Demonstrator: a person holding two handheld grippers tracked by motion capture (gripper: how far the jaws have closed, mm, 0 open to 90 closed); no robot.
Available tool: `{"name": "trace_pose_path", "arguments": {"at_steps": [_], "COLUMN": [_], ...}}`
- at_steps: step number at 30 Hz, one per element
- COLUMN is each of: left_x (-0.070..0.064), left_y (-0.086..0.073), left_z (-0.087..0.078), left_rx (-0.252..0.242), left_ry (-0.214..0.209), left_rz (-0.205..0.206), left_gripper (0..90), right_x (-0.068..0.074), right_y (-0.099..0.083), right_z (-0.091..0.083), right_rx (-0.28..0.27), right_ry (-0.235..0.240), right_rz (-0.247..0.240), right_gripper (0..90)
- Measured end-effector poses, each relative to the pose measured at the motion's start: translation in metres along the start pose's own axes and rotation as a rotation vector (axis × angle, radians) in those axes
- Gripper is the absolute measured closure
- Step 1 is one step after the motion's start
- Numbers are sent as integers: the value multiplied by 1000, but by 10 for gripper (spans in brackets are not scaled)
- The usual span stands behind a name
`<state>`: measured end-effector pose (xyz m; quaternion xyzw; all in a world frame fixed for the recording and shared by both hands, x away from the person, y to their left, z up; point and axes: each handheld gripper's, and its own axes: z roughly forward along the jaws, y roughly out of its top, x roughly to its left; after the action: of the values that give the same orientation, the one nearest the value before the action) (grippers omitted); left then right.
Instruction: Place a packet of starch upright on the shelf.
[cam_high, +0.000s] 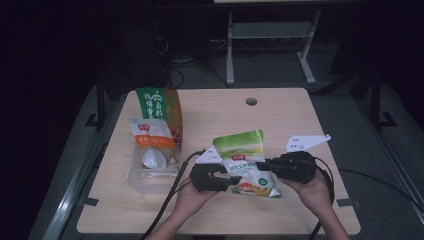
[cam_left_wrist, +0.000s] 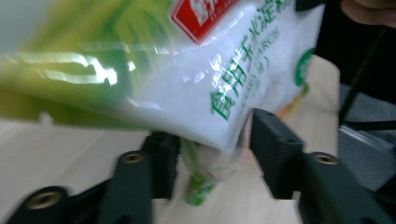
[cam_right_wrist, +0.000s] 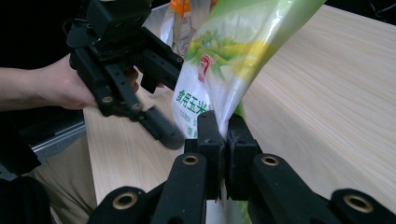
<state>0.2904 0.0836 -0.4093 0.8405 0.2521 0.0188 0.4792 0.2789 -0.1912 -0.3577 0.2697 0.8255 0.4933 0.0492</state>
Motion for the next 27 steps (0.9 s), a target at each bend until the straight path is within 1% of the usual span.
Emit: {"name": "trace_pose_path", "arguments": {"at_steps": [2,4,5,6,7,9,10,14,17,19,21,24,26,27], "left_x": [2,4,3,3,3,2,1,-3,-5,-6,-5,-5,-5,-5], "left_y": [1,3,3,4,5,5,6,9,10,8,7,4,2,2], "left_z": [-2,-6,-7,-7,-7,-8,-9,-13,-14,-14,-14,-14,-14,-14], "left_rx": [-2,0,-3,7,11,12,9,0,3,16,30,46,52,50], "left_ry": [-8,-3,1,13,21,39,51,115,149,174,184,190,193,190], "left_rz": [-13,-2,-7,12,20,29,27,65,84,102,113,114,119,118], "left_gripper": [622,715,746,766,800,823,831,846,850,852,853,853,853,853], "right_x": [1,-1,-3,-3,-4,-4,-5,-8,-10,-11,-11,-13,-13,-14], "right_y": [1,2,2,1,2,3,3,3,4,3,2,-3,-4,-4], "right_z": [3,5,5,6,8,10,10,12,14,18,23,28,31,32], "right_rx": [-2,-12,-16,-19,-16,-13,-13,-18,-6,16,38,62,81,92], "right_ry": [1,5,8,14,13,11,10,3,-6,-15,-20,-8,-12,-14], "right_rz": [-7,-1,1,7,4,-1,-2,-4,-16,-22,-35,-24,-24,-27], "right_gripper": [866,866,866,866,866,866,866,865,863,862,860,856,850,832]}}
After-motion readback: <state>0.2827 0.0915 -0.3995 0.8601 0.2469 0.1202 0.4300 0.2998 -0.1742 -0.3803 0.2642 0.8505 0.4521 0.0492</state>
